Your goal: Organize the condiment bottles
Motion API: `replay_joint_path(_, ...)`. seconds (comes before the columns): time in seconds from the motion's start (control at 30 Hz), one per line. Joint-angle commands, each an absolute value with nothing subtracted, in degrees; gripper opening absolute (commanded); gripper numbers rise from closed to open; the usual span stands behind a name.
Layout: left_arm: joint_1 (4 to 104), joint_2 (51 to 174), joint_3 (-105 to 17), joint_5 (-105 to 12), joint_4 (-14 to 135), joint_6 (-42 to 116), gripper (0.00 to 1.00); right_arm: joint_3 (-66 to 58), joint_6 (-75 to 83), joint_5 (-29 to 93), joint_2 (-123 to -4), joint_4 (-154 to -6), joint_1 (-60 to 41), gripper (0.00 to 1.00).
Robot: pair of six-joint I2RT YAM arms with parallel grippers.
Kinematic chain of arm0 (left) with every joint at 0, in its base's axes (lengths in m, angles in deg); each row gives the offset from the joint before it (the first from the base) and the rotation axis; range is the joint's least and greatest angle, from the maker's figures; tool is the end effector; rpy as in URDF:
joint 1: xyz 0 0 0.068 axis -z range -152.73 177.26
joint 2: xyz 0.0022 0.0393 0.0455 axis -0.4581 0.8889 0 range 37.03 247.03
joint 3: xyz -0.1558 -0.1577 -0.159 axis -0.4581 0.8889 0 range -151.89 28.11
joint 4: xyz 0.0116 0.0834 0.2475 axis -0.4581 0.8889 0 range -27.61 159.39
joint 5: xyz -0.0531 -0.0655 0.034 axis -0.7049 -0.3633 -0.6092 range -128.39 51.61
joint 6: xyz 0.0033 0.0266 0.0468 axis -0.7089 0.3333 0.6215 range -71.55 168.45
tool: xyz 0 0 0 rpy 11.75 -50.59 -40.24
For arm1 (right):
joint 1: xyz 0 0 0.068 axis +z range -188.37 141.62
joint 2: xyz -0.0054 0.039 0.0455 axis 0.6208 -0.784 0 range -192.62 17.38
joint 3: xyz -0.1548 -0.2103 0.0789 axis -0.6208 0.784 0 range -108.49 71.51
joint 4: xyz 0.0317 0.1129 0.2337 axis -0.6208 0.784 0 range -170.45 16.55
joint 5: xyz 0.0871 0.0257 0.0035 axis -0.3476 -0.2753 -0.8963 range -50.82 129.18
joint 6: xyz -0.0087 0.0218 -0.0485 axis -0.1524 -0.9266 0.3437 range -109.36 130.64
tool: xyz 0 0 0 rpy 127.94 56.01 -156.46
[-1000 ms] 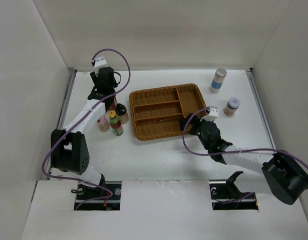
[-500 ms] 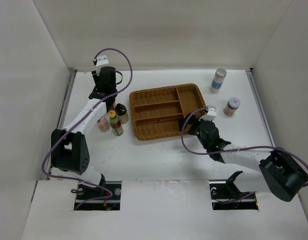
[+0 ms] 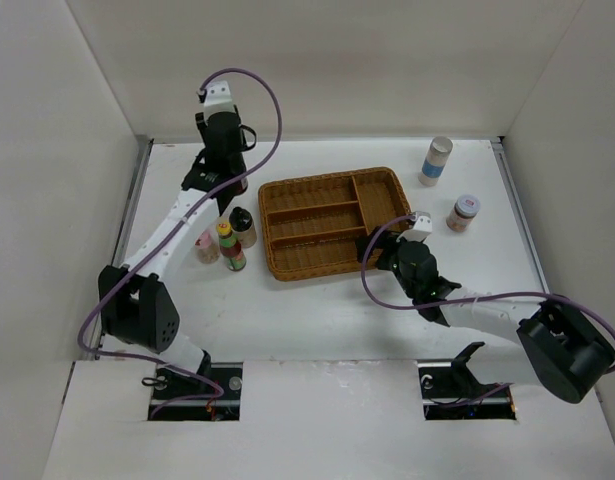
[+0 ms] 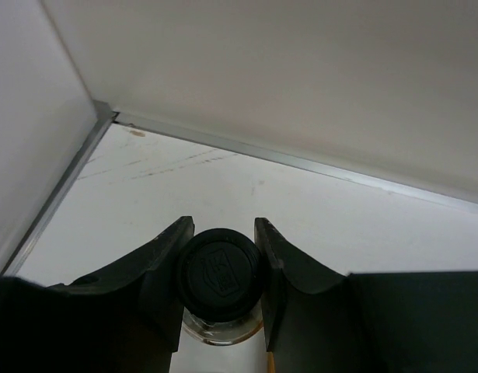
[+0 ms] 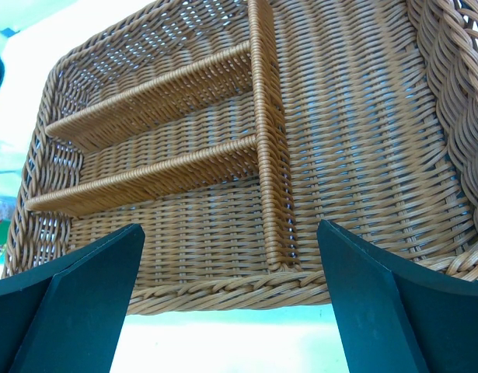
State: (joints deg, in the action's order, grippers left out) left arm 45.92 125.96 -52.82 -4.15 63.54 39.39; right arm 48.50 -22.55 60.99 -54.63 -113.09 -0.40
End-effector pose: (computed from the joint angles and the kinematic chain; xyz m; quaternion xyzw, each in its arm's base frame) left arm 0.3551 -0.0987 0.3864 -0.1293 0.7409 0.0691 0.6554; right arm 0.2029 0.1417 0.1889 0.0804 0.7901 0.2193 0.5667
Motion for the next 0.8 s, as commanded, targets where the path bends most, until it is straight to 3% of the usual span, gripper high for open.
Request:
replay_joint_path(0.0, 50.06, 123.34, -58.9, -7.1, 56.24, 39.66, 0.13, 46.2, -22.23, 60.28, -55.04, -116.57, 0.43, 1.0)
replay_joint_path(0.3, 56.39, 128.87, -61.89, -7.98, 55.1, 39.4, 0.14, 46.11, -21.7, 60.19, -54.52, -116.39, 0.43, 1.0)
replay_joint_path(0.77, 57.63, 133.45, -63.04, -9.21, 51.94, 39.05, 0.14, 46.19, -21.53, 59.75, -54.16, -116.66, 0.43, 1.0)
